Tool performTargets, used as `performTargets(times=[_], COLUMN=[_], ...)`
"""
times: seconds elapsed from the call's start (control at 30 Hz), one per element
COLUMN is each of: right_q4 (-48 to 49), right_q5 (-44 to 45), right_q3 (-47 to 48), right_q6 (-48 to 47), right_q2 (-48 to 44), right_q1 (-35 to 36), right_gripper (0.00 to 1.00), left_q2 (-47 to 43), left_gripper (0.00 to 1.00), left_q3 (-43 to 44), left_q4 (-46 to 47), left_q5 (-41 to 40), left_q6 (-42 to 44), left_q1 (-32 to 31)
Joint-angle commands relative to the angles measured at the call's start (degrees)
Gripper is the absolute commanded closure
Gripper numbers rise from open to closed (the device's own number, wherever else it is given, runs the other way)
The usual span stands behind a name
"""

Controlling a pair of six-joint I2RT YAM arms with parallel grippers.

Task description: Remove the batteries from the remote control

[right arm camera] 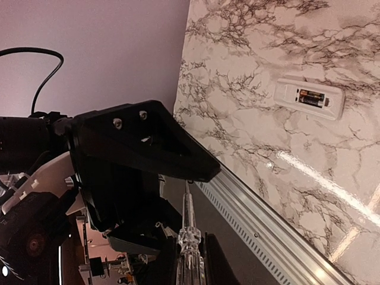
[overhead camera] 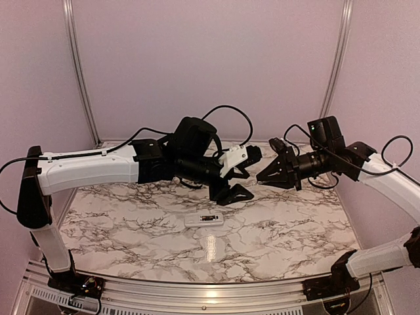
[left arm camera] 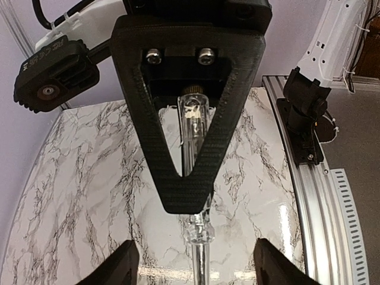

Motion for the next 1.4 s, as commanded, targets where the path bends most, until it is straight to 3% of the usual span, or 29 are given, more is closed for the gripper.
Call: performTargets(times=[0.0,0.1,0.87,1.13,1.37], right_q4=[-2.2,-3.57,-11.87,-12.68,-14.5], right_q5=[2.73,4.46,15.57,16.84,19.05], right_q3=[3.12,3.08,3.32,3.37,3.98], right_q6=[-1.89,-2.82,-8.2,-8.74,-9.2], right_q2=[-0.42,-0.51,1.56,2.02,1.95], right_q1=[0.56,0.56,0.56,0.56,0.55], right_gripper=[1.0,1.0,1.0,1.0,1.0], left_q2=[-3.25,-6.41,-24.09,-22.18,-14.72], left_gripper=[0.11,0.01,0.01,0.03,0.05], left_q3=[-2.83,-6.87,-37.54,-40.6,-38.1], left_q4=[0.14,1.31,4.39,4.33,3.88], left_q5=[-1.97,-3.77,-13.23,-10.29,-7.47], left_q6=[-0.07,-0.2,-8.48,-5.29,-1.32], left_q1=[-0.3,-0.22,2.79,7.42,9.23])
